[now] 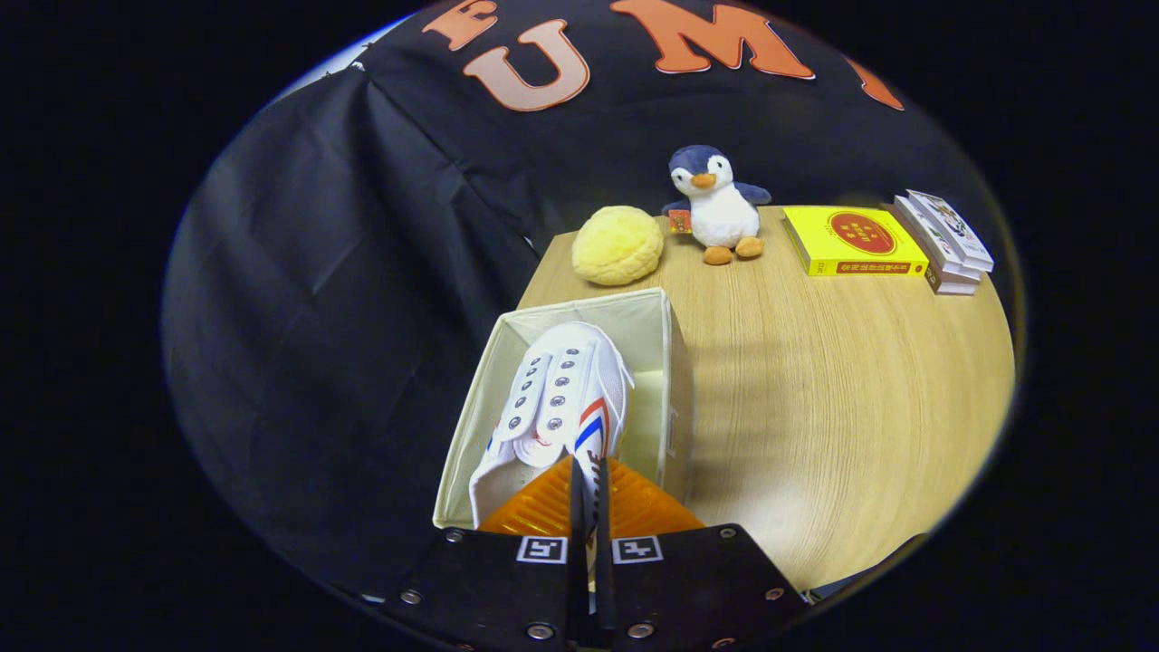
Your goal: Open the storage box then place both shoes into the box .Put the left shoe in first, then the right shoe, with the right side of both shoes facing outward in a uniform manner.
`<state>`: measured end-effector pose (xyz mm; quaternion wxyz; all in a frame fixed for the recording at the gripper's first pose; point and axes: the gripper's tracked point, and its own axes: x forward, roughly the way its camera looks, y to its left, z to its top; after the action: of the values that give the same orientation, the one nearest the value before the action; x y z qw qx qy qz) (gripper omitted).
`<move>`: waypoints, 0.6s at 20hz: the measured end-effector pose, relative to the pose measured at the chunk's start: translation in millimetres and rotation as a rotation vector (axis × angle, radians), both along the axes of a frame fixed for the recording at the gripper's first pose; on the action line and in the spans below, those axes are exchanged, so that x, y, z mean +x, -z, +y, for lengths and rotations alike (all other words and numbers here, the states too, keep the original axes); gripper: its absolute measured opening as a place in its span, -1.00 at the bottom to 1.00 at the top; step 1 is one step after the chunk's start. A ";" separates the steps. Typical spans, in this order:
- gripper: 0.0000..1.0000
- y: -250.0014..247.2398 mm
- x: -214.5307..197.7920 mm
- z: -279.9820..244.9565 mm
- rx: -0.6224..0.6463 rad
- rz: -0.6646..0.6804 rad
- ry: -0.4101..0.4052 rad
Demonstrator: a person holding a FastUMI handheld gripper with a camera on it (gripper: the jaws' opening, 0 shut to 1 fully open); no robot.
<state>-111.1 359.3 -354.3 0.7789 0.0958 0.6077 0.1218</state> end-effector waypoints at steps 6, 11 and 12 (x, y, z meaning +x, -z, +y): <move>-0.73 10.0 12.6 14.0 -0.023 -0.006 0.034; -0.29 -16.7 37.7 18.6 0.049 -0.102 0.008; -0.15 -21.1 38.7 16.7 0.055 -0.111 0.000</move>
<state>-72.4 376.0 -333.2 0.8085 0.1101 0.5600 0.1438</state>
